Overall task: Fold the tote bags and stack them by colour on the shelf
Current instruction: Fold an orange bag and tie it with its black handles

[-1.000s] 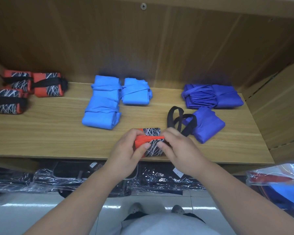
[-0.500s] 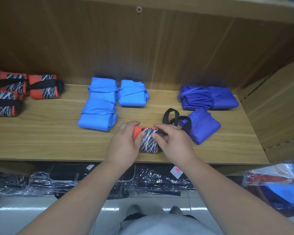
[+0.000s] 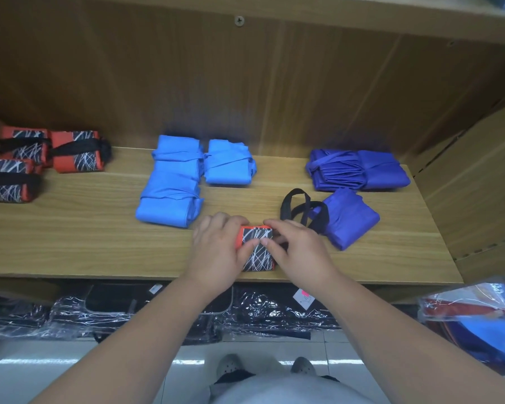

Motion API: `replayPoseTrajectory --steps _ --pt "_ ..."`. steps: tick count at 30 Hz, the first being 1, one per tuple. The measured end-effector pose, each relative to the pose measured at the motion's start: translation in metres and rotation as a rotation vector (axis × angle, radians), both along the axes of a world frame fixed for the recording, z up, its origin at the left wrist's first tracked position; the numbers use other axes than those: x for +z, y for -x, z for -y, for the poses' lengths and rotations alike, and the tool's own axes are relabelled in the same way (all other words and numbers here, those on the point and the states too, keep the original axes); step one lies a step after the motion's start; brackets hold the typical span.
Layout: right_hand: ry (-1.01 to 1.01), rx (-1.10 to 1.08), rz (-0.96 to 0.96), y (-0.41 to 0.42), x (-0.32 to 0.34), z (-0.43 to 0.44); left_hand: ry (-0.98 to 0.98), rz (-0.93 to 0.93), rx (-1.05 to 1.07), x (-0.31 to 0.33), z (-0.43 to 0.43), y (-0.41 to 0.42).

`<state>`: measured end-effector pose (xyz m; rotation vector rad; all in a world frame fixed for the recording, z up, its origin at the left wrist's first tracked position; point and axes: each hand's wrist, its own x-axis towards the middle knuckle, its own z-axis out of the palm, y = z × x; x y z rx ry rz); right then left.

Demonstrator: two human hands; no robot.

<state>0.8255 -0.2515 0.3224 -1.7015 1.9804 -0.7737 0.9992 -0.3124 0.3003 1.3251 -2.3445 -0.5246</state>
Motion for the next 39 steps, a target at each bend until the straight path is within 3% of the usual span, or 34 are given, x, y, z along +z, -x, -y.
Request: replayPoseTrajectory --steps 5,8,14,18,23,31,36,39 --pt "-0.128 0.178 -0.039 0.002 0.007 0.003 -0.038 -0.233 -0.053 -0.004 -0.014 -0.012" --pt "-0.141 0.176 -0.036 -0.004 0.005 0.006 -0.145 -0.374 -0.049 0.001 -0.013 -0.017" --pt "-0.064 0.089 0.425 -0.021 0.014 0.007 -0.56 -0.881 0.23 0.018 -0.025 -0.019" --pt "0.013 0.054 0.647 -0.034 0.025 0.006 -0.684 -1.034 0.275 0.037 -0.043 -0.016" --pt "-0.016 0.075 0.705 -0.038 0.033 0.002 -0.579 -1.048 0.326 0.046 -0.044 -0.019" --pt "-0.222 0.185 0.401 -0.008 0.036 -0.017 -0.493 -1.028 0.389 0.057 -0.031 -0.045" --pt "-0.292 0.199 0.489 -0.001 0.045 -0.023 -0.482 -0.995 0.409 0.058 -0.028 -0.059" --pt "-0.303 0.188 0.66 0.005 0.057 -0.025 -0.433 -0.904 0.432 0.054 -0.023 -0.071"
